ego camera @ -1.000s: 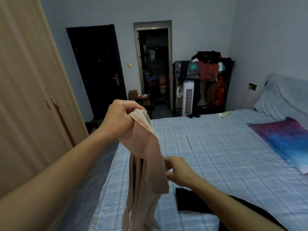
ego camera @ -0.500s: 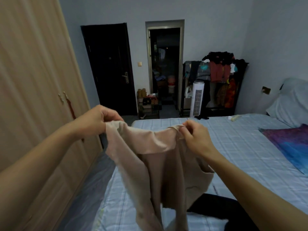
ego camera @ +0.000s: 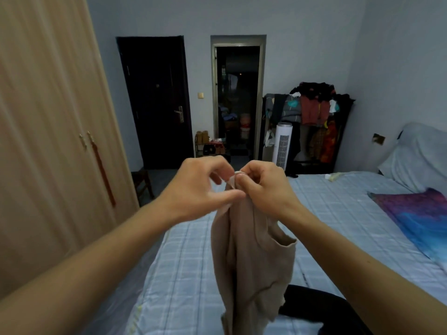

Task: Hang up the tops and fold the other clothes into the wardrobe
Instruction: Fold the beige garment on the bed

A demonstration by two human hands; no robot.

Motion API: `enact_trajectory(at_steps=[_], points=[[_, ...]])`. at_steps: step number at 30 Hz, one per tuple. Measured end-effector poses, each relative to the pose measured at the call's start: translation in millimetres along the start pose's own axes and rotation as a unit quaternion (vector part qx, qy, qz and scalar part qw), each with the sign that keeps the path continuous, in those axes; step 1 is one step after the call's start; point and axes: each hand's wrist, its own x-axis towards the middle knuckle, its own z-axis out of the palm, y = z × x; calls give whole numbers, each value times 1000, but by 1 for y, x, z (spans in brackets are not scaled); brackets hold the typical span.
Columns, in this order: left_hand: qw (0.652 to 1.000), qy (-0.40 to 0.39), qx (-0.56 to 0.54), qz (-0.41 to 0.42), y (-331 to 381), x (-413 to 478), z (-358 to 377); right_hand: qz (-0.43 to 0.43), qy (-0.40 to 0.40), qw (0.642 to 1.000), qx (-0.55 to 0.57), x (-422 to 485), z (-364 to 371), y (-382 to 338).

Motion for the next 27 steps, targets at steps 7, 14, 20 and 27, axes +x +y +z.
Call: enact_trajectory(at_steps=[7, 14, 20, 27], points=[[982, 98, 141, 79, 14, 3, 28, 34, 0, 996, 86, -2, -11, -4], [965, 128, 167, 154, 6, 1, 34, 58, -2, 988, 142, -8, -16, -2], [979, 136, 89, 126, 10, 8, 31, 75, -45, 981, 172, -17, -20, -1], [981, 196, 5, 2, 10, 18, 20, 86, -125, 969, 194, -55, -11, 22]])
